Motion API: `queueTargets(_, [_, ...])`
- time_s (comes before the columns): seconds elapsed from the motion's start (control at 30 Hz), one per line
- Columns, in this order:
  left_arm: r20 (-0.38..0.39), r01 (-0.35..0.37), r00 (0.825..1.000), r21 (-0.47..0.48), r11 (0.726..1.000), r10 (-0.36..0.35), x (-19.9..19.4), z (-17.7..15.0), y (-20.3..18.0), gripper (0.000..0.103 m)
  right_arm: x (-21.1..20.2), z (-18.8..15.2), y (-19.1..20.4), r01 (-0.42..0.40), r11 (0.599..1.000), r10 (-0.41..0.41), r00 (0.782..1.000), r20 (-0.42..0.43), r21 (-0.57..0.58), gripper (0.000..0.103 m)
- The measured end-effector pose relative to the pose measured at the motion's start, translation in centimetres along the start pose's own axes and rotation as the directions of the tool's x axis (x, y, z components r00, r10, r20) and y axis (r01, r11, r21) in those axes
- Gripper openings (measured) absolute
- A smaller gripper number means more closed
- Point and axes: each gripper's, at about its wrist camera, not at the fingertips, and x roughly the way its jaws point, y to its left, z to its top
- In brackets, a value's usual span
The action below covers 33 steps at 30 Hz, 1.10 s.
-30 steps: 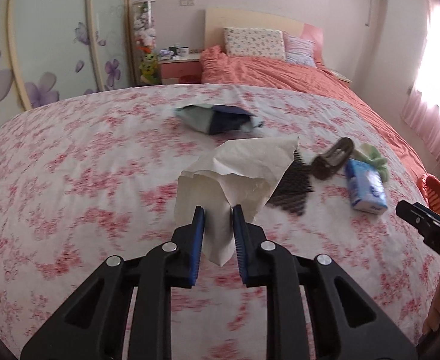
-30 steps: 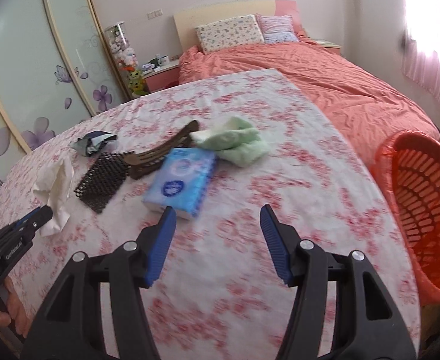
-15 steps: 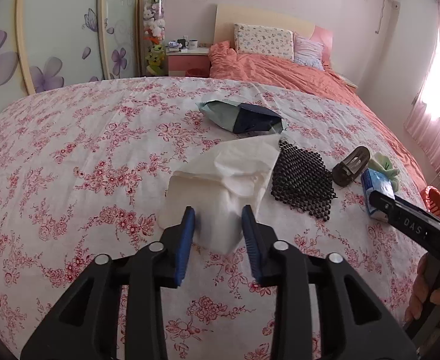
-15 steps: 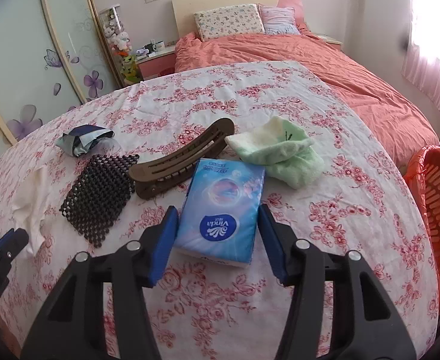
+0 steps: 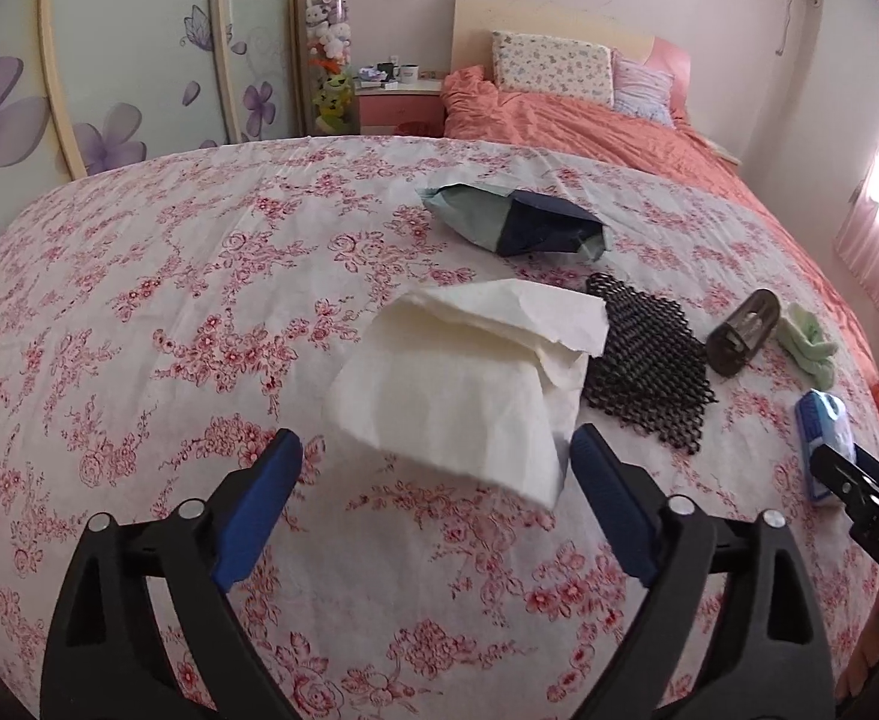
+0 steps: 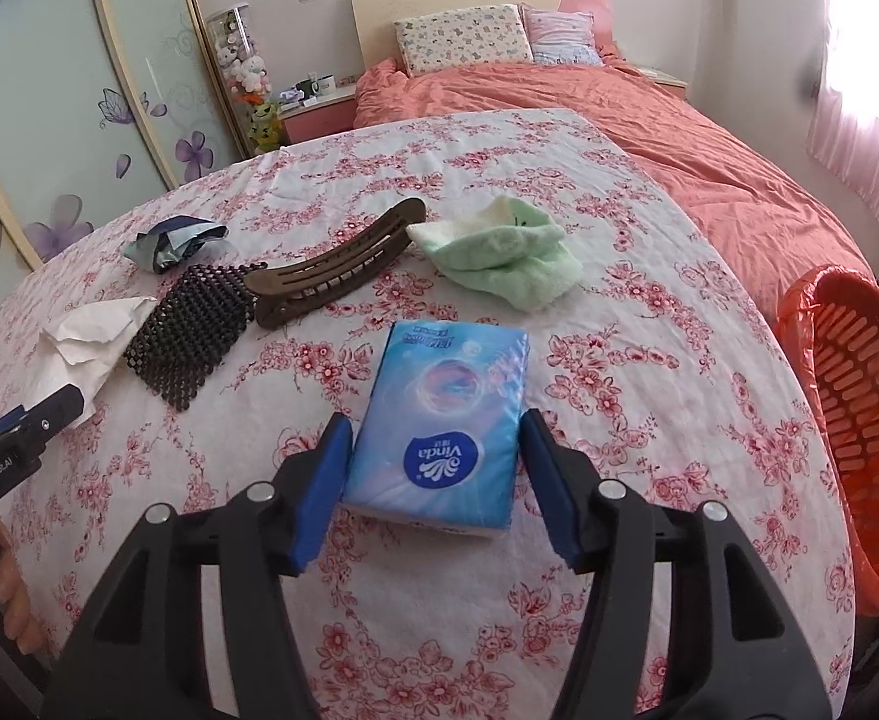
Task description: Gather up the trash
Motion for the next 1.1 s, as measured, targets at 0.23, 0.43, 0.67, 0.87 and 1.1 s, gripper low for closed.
queueTargets(0.23, [-0.014, -0.037, 0.999, 0.020, 0.999, 0.037, 1.5, 1.3, -0.3, 0.094, 0.6, 0.6, 0.6, 0.029, 0.999, -0.029, 1.000, -0.005, 0.016, 0.064])
queueTargets(0.43, [-0.004, -0.051, 0.999, 0.048, 0.998, 0.051, 2.0, 1.9, -1.2, 0.096, 0.7, 0.9, 0.9, 0.036, 0.999, -0.036, 0.999, 0.003, 0.015, 0.069])
queueTargets(0.67, [-0.038, -0.012, 0.999, 0.030, 0.999, 0.014, 3.3, 2.3, -0.6, 0.067, 1.0, 0.9, 0.5, 0.038, 0.999, -0.038, 0.999, -0.003, -0.003, 0.051])
queueTargets(0.87, [-0.037, 0.027, 0.999, 0.043, 0.999, -0.026, 1.4, 0.3, -0.1, 0.062, -0.3, -0.5, -0.5, 0.017, 0.999, -0.018, 1.000, -0.005, -0.039, 0.051])
queueTargets(1.1, [-0.036, 0.031, 0.999, 0.040, 0.999, -0.030, 0.0, -1.5, -0.2, 0.066, -0.4, -0.7, -0.8, 0.033, 0.999, -0.033, 0.999, -0.010, -0.040, 0.052])
